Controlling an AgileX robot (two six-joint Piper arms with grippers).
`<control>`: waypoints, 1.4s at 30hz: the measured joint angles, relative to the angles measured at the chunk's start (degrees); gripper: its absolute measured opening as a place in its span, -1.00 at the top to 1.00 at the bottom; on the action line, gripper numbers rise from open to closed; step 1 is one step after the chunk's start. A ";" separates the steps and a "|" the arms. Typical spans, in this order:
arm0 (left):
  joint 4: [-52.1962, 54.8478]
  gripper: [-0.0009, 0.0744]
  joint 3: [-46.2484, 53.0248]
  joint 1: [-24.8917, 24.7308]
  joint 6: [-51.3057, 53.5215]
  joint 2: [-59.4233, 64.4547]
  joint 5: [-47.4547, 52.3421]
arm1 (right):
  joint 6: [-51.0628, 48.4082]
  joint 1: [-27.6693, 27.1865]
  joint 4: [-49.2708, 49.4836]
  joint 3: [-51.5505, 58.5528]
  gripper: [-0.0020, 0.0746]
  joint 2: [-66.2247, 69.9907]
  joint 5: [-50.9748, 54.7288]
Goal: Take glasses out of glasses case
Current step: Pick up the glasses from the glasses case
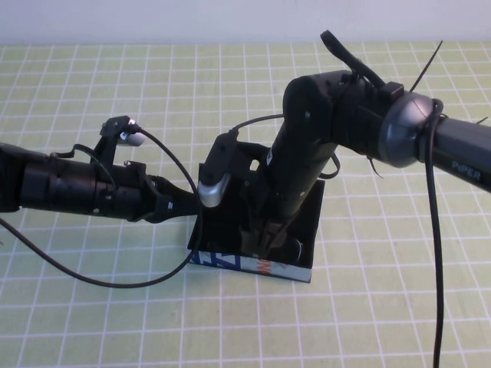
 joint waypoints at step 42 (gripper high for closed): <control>0.83 0.99 -0.09 0.04 -0.32 -2.64 -0.21 | 6.61 0.22 -5.27 -1.08 0.93 -5.91 -1.82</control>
